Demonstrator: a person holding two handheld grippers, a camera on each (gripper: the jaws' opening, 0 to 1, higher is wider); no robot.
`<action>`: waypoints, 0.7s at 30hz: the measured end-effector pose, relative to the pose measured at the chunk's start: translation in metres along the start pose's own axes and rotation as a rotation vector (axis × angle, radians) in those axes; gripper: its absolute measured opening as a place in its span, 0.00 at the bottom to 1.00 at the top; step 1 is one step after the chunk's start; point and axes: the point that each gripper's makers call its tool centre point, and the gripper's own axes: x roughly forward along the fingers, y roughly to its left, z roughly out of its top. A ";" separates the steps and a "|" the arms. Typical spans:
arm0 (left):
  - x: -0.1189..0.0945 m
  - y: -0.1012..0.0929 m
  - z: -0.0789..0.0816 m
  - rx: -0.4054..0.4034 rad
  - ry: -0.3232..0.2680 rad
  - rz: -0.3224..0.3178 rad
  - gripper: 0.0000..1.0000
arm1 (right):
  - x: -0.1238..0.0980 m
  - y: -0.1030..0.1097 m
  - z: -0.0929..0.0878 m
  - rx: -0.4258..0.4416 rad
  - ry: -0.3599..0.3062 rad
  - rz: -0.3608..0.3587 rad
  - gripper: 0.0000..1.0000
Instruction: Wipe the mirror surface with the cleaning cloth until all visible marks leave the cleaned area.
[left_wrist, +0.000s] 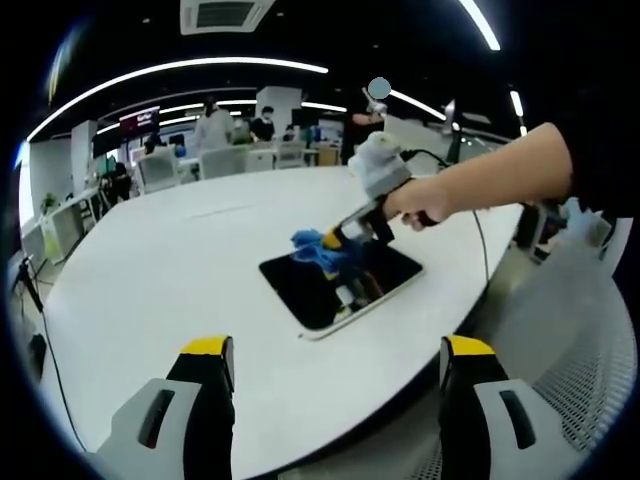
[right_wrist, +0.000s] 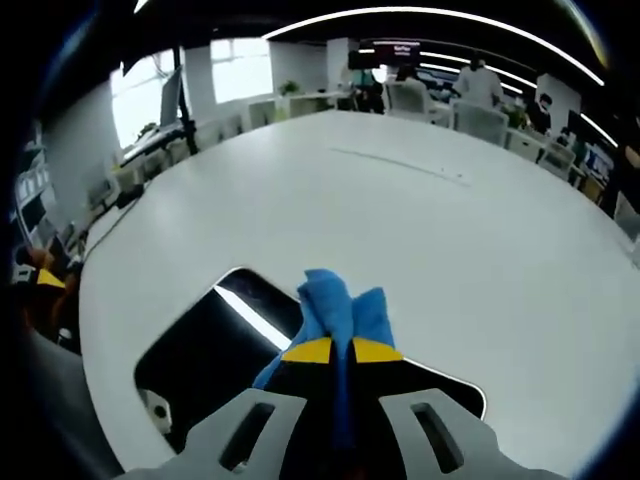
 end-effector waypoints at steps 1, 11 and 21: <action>0.000 0.000 0.000 0.000 0.000 0.000 0.84 | 0.000 -0.001 0.000 0.000 0.000 0.000 0.00; 0.000 0.001 -0.001 0.000 0.003 0.006 0.84 | -0.005 -0.002 -0.003 -0.017 0.008 0.016 0.00; 0.000 0.001 -0.001 0.001 0.002 0.006 0.84 | -0.022 -0.016 -0.016 -0.015 0.013 -0.009 0.00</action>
